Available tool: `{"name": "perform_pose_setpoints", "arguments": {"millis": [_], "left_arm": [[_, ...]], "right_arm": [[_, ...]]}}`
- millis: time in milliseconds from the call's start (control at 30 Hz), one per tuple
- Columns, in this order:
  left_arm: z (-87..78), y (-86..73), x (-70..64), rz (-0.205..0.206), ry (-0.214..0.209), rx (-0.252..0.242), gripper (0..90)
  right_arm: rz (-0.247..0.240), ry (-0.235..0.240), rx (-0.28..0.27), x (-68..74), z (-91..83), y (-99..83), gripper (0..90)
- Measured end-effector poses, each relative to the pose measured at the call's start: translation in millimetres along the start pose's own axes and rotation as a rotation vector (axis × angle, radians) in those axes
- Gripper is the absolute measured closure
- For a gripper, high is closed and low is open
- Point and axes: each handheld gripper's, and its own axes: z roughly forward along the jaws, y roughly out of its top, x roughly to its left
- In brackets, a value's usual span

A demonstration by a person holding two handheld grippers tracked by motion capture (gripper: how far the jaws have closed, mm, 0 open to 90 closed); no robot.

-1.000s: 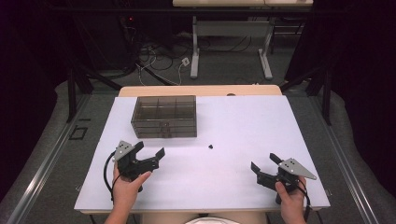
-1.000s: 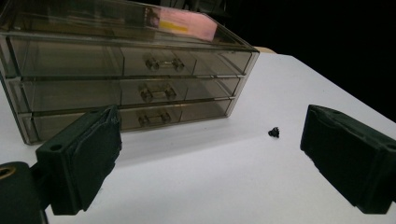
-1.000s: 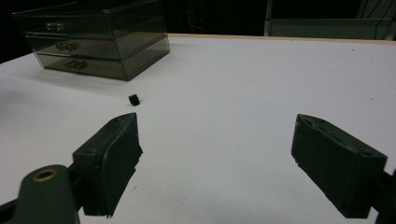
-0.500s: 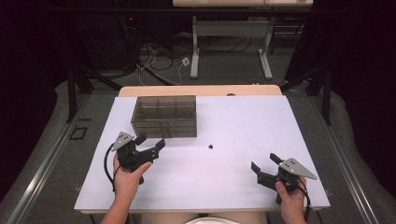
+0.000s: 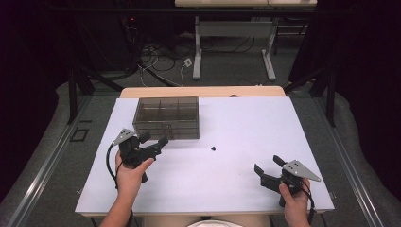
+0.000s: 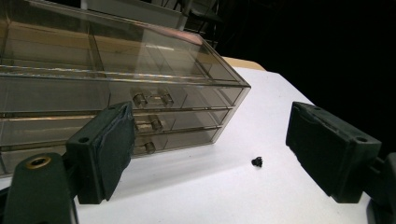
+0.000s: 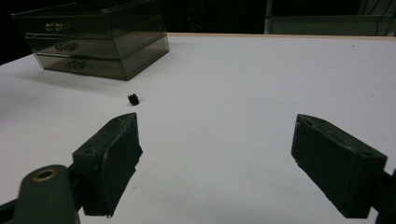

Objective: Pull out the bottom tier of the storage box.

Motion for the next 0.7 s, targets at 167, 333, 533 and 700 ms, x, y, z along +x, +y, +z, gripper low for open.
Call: {"name": "perform_pose_setpoints", "arguments": {"millis": [167, 333, 533, 700], "left_arm": [[2.5, 2.4, 0.9, -0.011, -0.001, -0.006, 16.2], [4.8, 5.0, 1.4, -0.047, -0.003, -0.018, 16.4], [8.8, 8.1, 4.7, -0.124, -0.014, 0.007, 17.2], [13.4, 8.9, 6.4, -0.157, -0.020, 0.028, 17.3]], "right_arm": [[0.008, 0.000, 0.000, 0.2, -0.2, -0.1, 15.0], [0.000, 0.003, -0.001, -0.4, 0.4, -0.2, 15.0], [0.004, 0.005, 0.001, -0.6, 0.3, -0.2, 15.0], [0.006, 0.003, 0.009, -0.3, 0.1, -0.3, 15.0]]}}
